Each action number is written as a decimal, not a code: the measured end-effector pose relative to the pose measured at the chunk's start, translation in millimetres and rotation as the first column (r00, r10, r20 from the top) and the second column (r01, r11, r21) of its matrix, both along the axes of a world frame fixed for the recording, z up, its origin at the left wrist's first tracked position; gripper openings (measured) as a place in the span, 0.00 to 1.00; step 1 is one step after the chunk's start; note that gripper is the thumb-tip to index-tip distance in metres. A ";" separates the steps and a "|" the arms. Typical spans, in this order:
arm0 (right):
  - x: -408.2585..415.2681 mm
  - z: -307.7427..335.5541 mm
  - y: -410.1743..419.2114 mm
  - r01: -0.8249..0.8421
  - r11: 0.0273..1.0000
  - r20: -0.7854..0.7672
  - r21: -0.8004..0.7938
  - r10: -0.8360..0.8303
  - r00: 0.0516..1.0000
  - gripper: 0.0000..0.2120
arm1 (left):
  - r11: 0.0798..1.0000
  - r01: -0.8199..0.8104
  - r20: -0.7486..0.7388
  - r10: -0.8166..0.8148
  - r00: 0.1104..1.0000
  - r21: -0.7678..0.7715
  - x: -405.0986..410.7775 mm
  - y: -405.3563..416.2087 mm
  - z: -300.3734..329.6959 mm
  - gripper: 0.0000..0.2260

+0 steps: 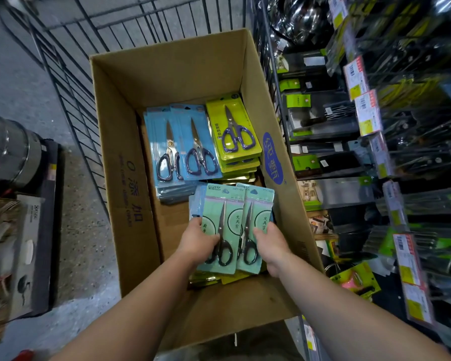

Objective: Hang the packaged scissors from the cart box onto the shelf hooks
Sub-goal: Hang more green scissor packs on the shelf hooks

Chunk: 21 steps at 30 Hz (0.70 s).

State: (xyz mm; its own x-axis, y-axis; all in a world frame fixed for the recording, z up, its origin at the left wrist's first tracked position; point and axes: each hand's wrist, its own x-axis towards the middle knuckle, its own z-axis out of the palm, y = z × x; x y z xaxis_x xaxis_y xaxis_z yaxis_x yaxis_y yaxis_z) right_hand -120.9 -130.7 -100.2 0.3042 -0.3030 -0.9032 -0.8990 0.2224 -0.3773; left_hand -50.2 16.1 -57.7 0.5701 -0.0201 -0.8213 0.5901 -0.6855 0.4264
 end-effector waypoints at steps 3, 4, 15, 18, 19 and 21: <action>6.2 18.2 -6.7 -0.021 0.999 0.042 -0.029 0.022 0.999 0.22 | 1.000 -0.025 0.056 0.026 0.998 -0.014 4.3 0.3 14.7 0.19; 9.8 29.4 -9.0 -0.034 0.998 0.058 -0.046 0.037 0.998 0.21 | 0.999 -0.036 0.073 0.037 0.997 -0.019 5.5 -0.3 19.7 0.19; 20.7 113.8 -50.1 -0.141 0.965 0.259 -0.219 0.197 0.945 0.37 | 0.987 -0.090 0.242 0.121 0.963 -0.136 5.6 -31.9 90.2 0.19; 14.9 130.8 -58.1 -0.125 0.948 0.294 -0.294 0.214 0.932 0.35 | 0.988 -0.043 0.311 0.087 0.946 -0.147 0.1 -44.2 110.4 0.18; 11.5 136.9 -60.2 -0.119 0.944 0.304 -0.309 0.216 0.928 0.35 | 0.990 -0.008 0.342 0.055 0.938 -0.138 -2.4 -47.7 115.9 0.18; 2.7 147.4 -63.5 -0.106 0.937 0.306 -0.334 0.214 0.928 0.36 | 0.991 0.080 0.391 -0.033 0.920 -0.103 -7.7 -53.2 124.6 0.20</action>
State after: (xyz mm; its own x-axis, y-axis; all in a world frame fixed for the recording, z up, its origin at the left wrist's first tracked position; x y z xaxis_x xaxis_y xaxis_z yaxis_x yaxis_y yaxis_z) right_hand -118.2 -194.3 47.1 0.6375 -0.4692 -0.6110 -0.7224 -0.0886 -0.6857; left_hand -57.8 -37.2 66.9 0.8383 -0.1423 -0.5263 0.3243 -0.6458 0.6912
